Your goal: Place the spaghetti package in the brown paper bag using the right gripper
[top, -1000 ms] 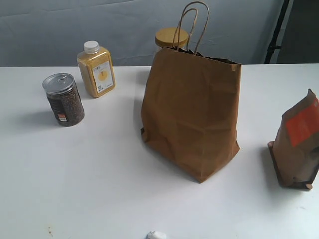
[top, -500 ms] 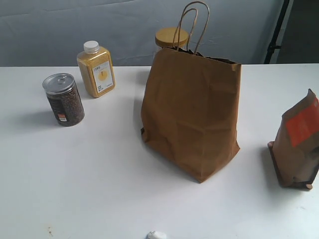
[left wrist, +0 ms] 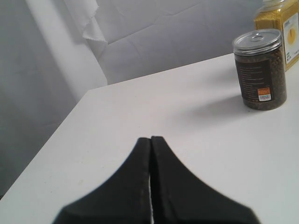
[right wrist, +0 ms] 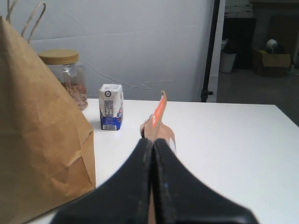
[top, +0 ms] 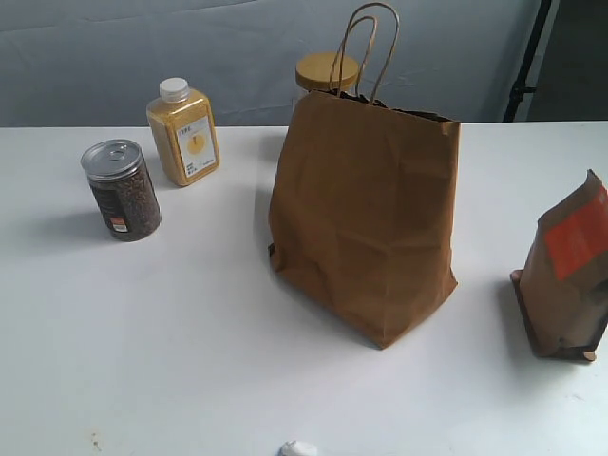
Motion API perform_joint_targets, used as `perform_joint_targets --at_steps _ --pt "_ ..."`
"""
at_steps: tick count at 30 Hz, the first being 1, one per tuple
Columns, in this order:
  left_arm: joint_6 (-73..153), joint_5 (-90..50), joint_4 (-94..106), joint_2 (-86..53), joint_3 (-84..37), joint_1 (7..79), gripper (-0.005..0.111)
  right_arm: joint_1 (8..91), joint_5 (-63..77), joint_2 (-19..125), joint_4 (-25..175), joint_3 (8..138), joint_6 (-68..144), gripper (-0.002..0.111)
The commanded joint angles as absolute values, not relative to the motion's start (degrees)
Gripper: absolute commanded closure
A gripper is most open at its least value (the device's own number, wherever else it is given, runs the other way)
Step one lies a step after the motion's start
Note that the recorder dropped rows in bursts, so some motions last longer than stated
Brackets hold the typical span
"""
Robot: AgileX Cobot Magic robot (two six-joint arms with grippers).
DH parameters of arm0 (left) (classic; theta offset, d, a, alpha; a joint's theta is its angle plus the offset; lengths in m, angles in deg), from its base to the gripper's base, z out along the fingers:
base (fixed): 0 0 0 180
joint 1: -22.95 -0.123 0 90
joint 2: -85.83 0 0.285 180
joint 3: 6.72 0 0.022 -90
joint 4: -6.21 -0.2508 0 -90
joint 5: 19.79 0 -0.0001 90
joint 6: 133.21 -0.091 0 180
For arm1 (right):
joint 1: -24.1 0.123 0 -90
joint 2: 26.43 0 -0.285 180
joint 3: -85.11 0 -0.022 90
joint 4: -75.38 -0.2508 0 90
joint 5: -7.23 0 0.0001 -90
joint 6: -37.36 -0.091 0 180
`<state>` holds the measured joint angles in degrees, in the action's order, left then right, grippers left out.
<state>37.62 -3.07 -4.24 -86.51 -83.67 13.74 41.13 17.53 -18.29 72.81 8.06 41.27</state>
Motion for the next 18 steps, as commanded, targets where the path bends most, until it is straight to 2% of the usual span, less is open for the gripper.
perform_joint_targets --at_steps 1,18 --pt "37.83 -3.38 -3.97 -86.38 -83.94 13.84 0.107 40.69 16.90 -18.64 75.02 7.89 42.06 0.108" --pt "37.83 -3.38 -3.97 -86.38 -83.94 13.84 0.107 40.69 16.90 -18.64 74.90 7.89 41.71 0.108"
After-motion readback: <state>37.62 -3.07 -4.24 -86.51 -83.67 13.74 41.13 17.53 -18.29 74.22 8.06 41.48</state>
